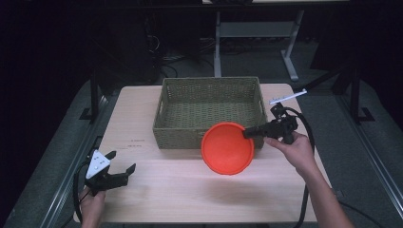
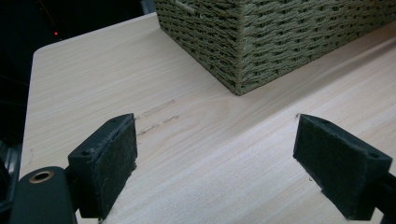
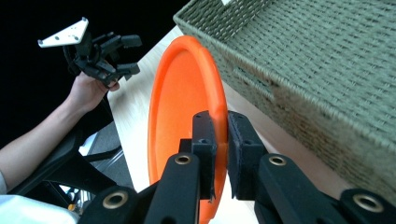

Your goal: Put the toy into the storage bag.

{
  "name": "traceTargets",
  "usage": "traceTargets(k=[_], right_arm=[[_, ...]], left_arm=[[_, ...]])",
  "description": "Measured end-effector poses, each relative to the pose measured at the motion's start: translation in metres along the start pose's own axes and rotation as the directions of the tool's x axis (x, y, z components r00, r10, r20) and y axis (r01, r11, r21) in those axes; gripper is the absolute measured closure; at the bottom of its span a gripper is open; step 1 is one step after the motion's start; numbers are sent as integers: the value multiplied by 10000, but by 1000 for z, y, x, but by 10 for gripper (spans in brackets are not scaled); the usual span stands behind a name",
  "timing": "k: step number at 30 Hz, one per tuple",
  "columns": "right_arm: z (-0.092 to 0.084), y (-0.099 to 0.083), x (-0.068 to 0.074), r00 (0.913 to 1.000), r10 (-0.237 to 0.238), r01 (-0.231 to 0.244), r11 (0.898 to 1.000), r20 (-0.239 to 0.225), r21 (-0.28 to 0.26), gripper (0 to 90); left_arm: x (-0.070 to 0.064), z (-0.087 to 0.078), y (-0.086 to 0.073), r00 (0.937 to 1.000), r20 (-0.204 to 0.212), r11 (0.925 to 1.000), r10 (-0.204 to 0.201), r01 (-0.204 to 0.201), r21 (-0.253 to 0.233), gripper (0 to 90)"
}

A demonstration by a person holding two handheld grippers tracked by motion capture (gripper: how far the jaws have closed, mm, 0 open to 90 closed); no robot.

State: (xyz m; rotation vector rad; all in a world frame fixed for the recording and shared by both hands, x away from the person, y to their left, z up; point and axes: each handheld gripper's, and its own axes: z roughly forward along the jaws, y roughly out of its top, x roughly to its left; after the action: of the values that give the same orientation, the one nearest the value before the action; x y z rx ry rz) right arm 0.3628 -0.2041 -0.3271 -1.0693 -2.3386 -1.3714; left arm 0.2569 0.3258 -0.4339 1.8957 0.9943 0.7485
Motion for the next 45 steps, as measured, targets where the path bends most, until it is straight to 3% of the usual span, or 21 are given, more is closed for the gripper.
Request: traceTargets(k=[16,45], right_arm=[[-7,43,6,9998,-185,184,9997,-32,-146,820],[0,103,-10,9998,-38,43,9997,206,-251,819]], left_arm=[[1,0,0,10000,-4,10000,42,-42,36,130],[2,2,0,10000,27,10000,-35,35,35,130]])
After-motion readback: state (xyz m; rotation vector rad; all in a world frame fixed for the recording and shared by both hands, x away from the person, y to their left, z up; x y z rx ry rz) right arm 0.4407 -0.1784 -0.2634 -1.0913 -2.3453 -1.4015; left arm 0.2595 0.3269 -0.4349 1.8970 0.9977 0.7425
